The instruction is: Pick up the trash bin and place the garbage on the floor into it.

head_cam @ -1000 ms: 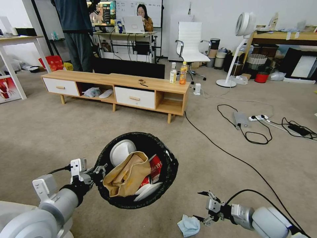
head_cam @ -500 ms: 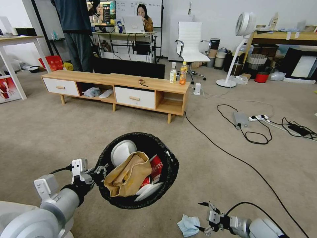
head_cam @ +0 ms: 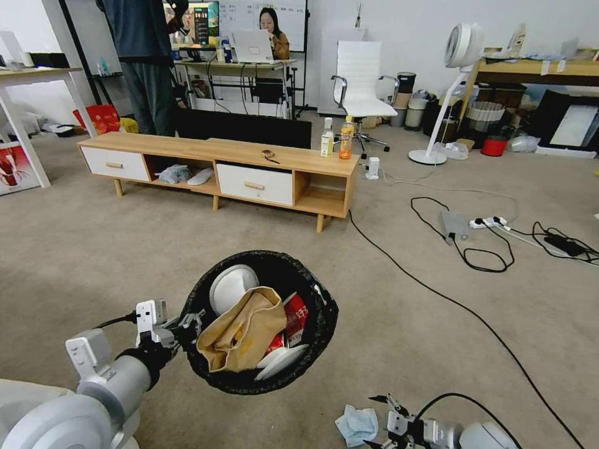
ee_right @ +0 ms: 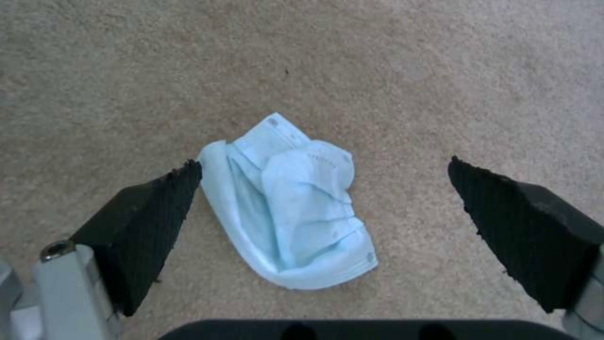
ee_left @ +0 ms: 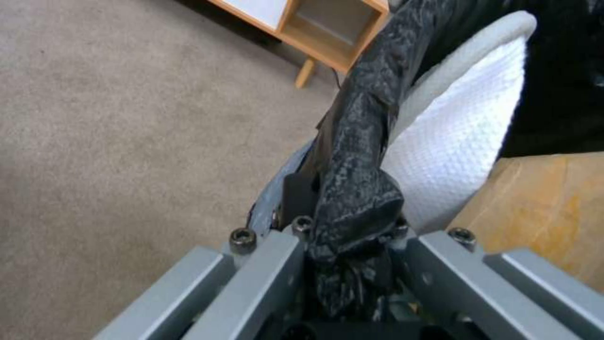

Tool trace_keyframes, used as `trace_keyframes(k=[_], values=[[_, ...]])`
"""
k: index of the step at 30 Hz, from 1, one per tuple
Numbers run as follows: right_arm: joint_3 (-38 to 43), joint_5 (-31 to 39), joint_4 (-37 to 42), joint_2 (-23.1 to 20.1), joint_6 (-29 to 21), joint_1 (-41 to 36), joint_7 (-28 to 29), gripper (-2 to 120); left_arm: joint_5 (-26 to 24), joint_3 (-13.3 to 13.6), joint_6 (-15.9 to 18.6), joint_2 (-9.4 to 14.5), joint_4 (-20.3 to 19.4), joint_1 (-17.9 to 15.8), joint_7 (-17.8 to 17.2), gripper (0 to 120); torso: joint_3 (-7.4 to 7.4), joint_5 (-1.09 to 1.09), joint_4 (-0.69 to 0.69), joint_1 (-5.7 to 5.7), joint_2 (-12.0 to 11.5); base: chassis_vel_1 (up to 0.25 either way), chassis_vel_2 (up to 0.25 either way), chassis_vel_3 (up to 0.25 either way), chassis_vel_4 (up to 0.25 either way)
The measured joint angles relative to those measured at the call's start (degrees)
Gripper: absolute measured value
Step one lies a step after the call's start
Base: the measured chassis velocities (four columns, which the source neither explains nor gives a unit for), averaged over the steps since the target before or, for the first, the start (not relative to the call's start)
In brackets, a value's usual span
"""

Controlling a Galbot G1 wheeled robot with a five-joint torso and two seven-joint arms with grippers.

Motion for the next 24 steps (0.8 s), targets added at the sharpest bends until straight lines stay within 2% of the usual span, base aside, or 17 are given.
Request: trace_keyframes(k=[8,16,24], values=[[-0.58,0.02,-0.98,0.46,0.13,0.95,0.02,100,0.05,0.29,0.02,-0.12,0.0,0.01,0.01,2,0.0,0.0,0.0,0.0,0.0,0.0,0.0,0.0,0.0],[-2.36,-1.11,-7.84,3.36,1.85,4.09,0.84,100,0.21,0.01,0.04,-0.14,-0.2,0.62,0.05,2,0.0,0.0,0.0,0.0,0.0,0.0,0.0,0.0,0.0],[-3.88,-1.38,-10.88,4.91,2.73,5.7,1.61,100,0.41,-0.04,0.03,-0.23,-0.3,0.76,0.07,2,0.0,0.0,0.0,0.0,0.0,0.0,0.0,0.0,0.0]])
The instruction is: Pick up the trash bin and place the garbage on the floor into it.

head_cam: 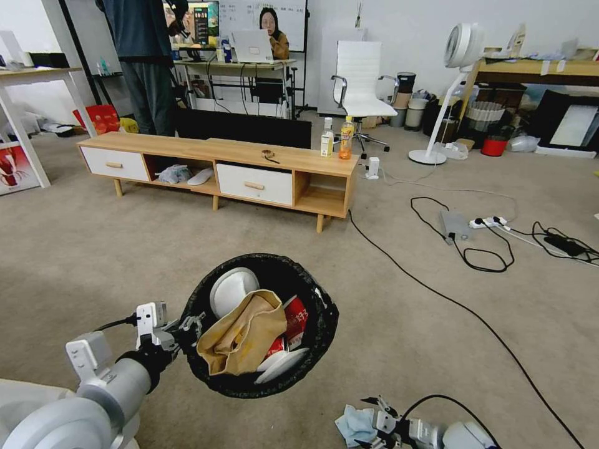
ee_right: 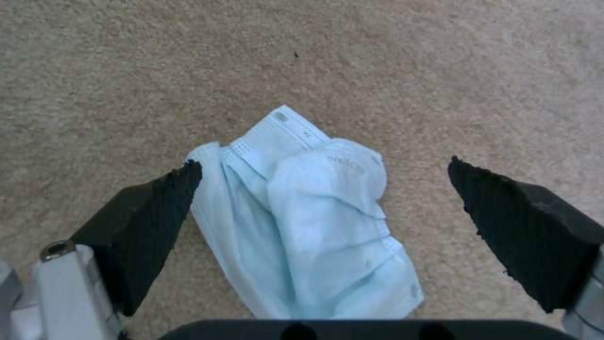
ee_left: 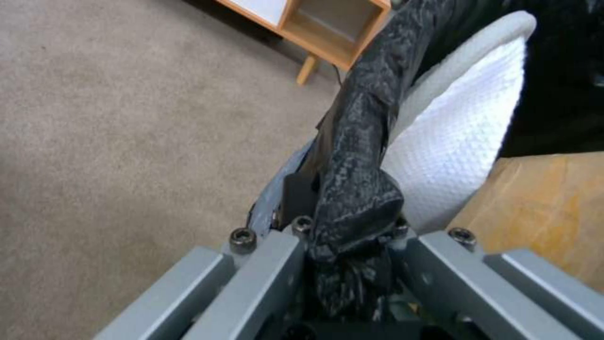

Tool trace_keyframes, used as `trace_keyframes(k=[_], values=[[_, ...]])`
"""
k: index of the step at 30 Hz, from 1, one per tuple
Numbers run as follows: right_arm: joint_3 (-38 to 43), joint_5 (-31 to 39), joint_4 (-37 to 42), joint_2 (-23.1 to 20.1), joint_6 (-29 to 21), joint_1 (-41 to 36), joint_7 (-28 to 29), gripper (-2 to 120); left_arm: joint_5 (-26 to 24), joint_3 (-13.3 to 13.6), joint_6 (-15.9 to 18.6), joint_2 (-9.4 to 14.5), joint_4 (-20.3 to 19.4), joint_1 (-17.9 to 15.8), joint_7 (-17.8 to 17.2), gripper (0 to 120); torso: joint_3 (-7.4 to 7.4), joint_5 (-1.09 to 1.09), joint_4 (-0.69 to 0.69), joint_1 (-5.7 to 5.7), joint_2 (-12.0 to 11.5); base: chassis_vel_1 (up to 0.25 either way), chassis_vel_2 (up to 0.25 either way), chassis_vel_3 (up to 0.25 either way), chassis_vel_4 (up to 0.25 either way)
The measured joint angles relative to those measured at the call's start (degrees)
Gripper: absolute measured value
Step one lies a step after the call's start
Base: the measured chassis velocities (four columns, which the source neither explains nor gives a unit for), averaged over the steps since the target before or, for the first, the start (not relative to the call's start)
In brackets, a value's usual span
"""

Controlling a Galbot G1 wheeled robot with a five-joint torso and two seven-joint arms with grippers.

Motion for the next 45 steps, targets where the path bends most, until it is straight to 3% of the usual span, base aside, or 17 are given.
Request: trace_keyframes(k=[11,17,24,32,33,35,37,45], values=[[-1.0,-0.41,-6.44,2.52,1.29,2.59,0.46,96,0.14,-0.02,0.0,-0.16,0.09,-0.04,0.05,2,0.0,0.01,0.0,0.0,0.0,0.0,0.0,0.0,0.0],[-1.02,-0.88,-9.43,3.85,2.64,3.42,0.08,77,0.15,-0.04,0.0,-0.13,0.16,-0.25,0.06,2,0.0,-0.08,-0.04,0.0,0.01,0.0,0.0,0.0,0.0],[-1.05,-1.51,-10.48,4.42,3.87,3.45,-0.14,47,0.11,-0.08,-0.02,-0.09,0.35,-0.32,0.08,2,-0.01,-0.01,-0.01,0.0,0.02,0.0,0.0,0.0,0.0],[-0.83,-1.54,-10.63,4.26,4.0,3.73,-0.12,22,0.12,0.02,-0.04,-0.16,0.41,-0.34,0.07,2,0.0,0.1,0.02,0.0,0.0,0.0,0.0,0.0,0.0],[-0.39,-1.58,-10.81,4.19,3.88,4.05,0.15,17,0.13,0.05,-0.05,-0.18,0.4,-0.35,0.09,2,0.0,0.06,0.09,0.0,0.0,0.0,0.0,0.0,0.0],[-0.37,-1.58,-10.95,4.24,3.85,4.04,0.19,12,0.14,0.06,-0.06,-0.18,0.41,-0.35,0.09,2,0.0,0.0,0.06,0.0,0.0,0.0,0.0,0.0,0.0],[-0.23,-1.58,-11.22,4.38,3.87,4.12,0.22,2,0.16,0.07,-0.07,-0.18,0.41,-0.35,0.08,2,0.0,0.08,0.03,0.0,0.0,0.0,0.0,0.0,0.0],[1.83,-0.04,-9.12,3.51,4.21,4.59,0.41,0,0.15,0.03,-0.08,-0.11,0.41,-0.25,0.09,2,0.0,0.02,0.0,0.0,-0.01,0.0,0.0,0.0,0.0]])
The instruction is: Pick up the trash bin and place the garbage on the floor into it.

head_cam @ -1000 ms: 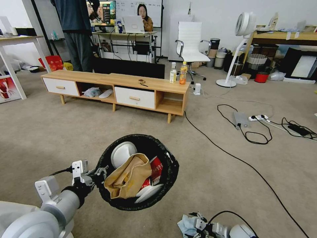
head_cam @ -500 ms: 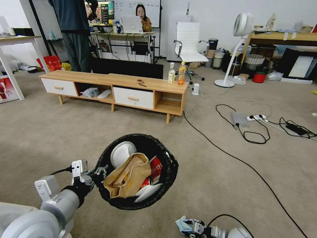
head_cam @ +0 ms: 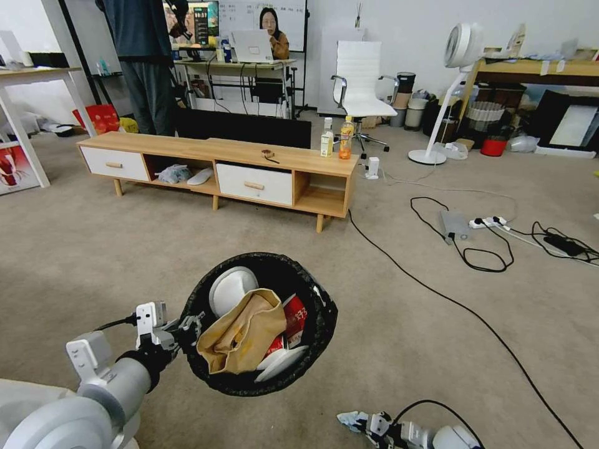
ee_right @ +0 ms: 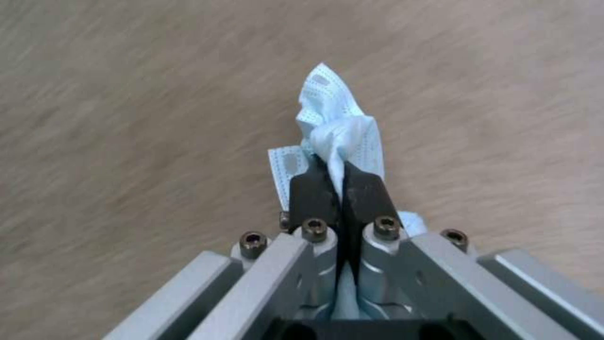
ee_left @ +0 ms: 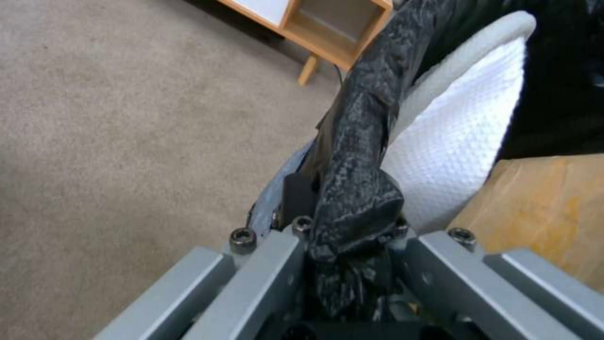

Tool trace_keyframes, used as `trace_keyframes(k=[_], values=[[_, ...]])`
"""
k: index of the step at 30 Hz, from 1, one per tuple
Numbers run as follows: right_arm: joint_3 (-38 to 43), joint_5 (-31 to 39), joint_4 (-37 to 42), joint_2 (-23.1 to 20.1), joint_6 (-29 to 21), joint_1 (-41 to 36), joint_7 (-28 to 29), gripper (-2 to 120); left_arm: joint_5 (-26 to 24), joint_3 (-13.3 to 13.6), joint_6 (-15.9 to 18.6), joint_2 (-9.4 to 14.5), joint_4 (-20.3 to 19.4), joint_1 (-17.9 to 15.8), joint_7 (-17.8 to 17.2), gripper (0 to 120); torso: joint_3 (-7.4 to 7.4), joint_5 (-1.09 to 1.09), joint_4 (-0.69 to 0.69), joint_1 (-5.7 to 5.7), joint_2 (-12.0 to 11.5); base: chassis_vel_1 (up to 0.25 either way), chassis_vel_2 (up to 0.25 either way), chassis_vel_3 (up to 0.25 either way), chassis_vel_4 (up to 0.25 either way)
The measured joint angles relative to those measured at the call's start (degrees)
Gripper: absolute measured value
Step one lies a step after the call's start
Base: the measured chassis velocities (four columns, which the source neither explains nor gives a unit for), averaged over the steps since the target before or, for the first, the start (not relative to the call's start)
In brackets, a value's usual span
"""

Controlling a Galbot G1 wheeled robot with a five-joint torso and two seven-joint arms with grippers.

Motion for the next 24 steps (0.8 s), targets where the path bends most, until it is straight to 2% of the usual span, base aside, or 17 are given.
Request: trace_keyframes(k=[4,7,10,12,13,15,24], values=[[1.33,2.08,3.28,-1.56,0.03,0.23,0.18,0,0.0,0.06,0.0,-0.02,0.02,-0.05,-0.01,2,0.0,-0.01,0.0,0.0,0.0,0.0,0.0,0.0,0.0],[3.08,8.97,11.76,-4.33,-1.05,0.6,0.66,0,-0.01,0.12,0.0,-0.12,0.05,-0.07,-0.01,2,0.0,-0.02,-0.01,0.0,0.0,0.0,0.0,0.0,0.0],[3.72,11.5,15.45,-5.17,-1.81,1.02,0.99,0,0.0,0.12,0.0,-0.15,0.05,0.01,-0.02,2,0.0,-0.02,0.0,0.0,0.0,0.0,0.0,0.0,0.0],[4.53,15.33,21.84,-6.81,-2.95,2.22,1.88,0,0.03,-0.1,0.0,-0.18,-0.2,0.37,-0.03,2,0.0,-0.01,0.02,0.0,0.0,0.0,0.0,0.0,0.0],[4.53,15.33,21.84,-6.81,-2.95,2.22,1.88,0,0.03,-0.1,0.0,-0.18,-0.2,0.37,-0.03,2,0.0,-0.01,0.02,0.0,0.0,0.0,0.0,0.0,0.0],[5.17,18.4,27.41,-8.23,-3.8,3.66,2.75,0,0.06,-0.23,0.0,-0.08,-0.27,0.68,-0.04,2,0.0,-0.01,-0.01,0.0,0.0,0.0,0.0,0.0,0.0],[5.36,25.2,41.1,-10.68,-5.84,5.67,4.3,0,0.14,-0.08,0.0,0.09,-0.31,1.23,-0.05,2,0.0,-0.01,0.0,0.0,0.0,0.0,0.0,0.0,0.0]])
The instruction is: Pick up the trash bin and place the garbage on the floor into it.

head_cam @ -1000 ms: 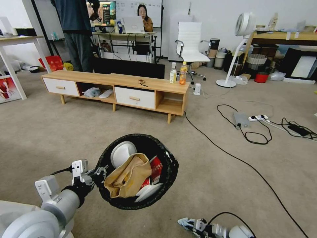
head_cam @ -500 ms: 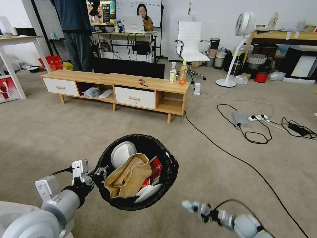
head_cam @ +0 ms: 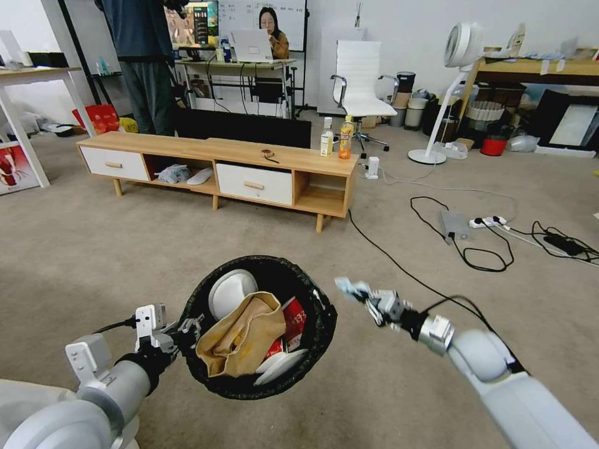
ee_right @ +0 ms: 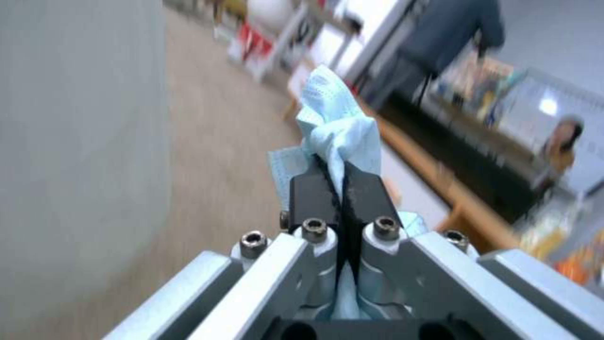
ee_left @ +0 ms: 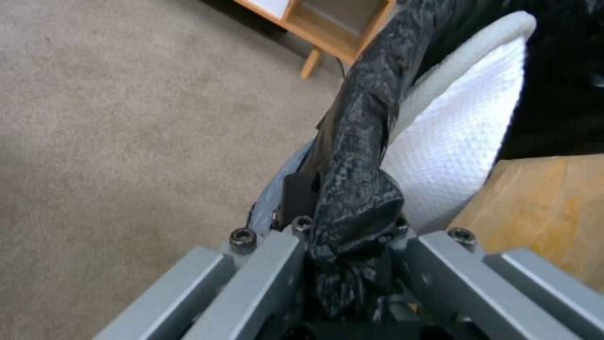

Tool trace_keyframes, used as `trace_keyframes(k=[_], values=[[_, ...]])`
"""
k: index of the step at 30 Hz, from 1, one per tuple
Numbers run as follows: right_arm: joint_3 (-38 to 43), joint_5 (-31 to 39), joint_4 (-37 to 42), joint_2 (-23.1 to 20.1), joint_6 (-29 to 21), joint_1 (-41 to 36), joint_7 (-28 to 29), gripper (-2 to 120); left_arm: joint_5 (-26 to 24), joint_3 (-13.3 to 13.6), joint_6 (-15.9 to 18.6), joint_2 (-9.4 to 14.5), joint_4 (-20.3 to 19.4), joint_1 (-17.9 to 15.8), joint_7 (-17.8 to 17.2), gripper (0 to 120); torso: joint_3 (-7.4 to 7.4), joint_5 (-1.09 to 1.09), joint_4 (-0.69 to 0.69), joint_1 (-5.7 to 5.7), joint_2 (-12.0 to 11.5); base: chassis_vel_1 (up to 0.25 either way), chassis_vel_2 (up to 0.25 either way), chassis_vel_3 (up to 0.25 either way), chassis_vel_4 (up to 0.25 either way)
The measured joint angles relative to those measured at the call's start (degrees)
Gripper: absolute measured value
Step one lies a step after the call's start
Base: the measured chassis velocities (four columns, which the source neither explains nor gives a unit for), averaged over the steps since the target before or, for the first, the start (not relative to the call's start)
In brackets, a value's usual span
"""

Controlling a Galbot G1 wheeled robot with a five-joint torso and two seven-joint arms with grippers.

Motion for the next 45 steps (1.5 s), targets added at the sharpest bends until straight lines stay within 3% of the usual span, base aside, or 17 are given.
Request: trace_keyframes(k=[6,15,26,29,35,45], values=[[0.03,3.92,6.63,-1.24,-0.46,0.14,1.6,0,-0.1,0.03,0.16,0.06,0.0,0.16,-0.02,2,0.0,0.0,0.0,0.0,0.0,0.0,0.0,0.0,0.0],[-1.28,7.19,10.57,-3.11,-0.22,-0.74,2.0,0,-0.47,0.58,0.42,0.37,0.05,0.12,-0.17,2,0.0,0.0,0.0,0.0,0.0,0.0,0.0,0.0,0.0],[-5.04,11.06,13.19,-7.6,2.87,-2.65,-2.2,0,-3.01,1.76,1.21,2.11,1.22,-0.98,-1.35,2,0.0,0.0,0.0,0.0,0.0,0.0,0.0,0.0,0.0],[-5.87,10.64,13.81,-9.16,3.54,-3.18,-3.55,0,-7.73,2.84,2.36,4.15,2.31,-3.33,-3.66,2,0.0,0.0,-0.01,0.0,0.01,0.0,0.0,0.0,0.0],[-6.29,9.66,14.19,-9.96,4.42,-2.82,-4.65,0,-10.76,4.44,2.91,7.31,4.2,-5.14,-4.5,2,0.0,0.0,-0.01,0.0,0.01,0.0,0.0,0.0,0.0],[-8.41,9.66,14.06,-11.28,4.81,-2.13,-5.46,0,-10.97,10.09,3.15,7.41,7.42,-8.66,-3.8,2,0.0,0.0,-0.01,0.0,0.01,0.0,0.0,0.0,0.0]])
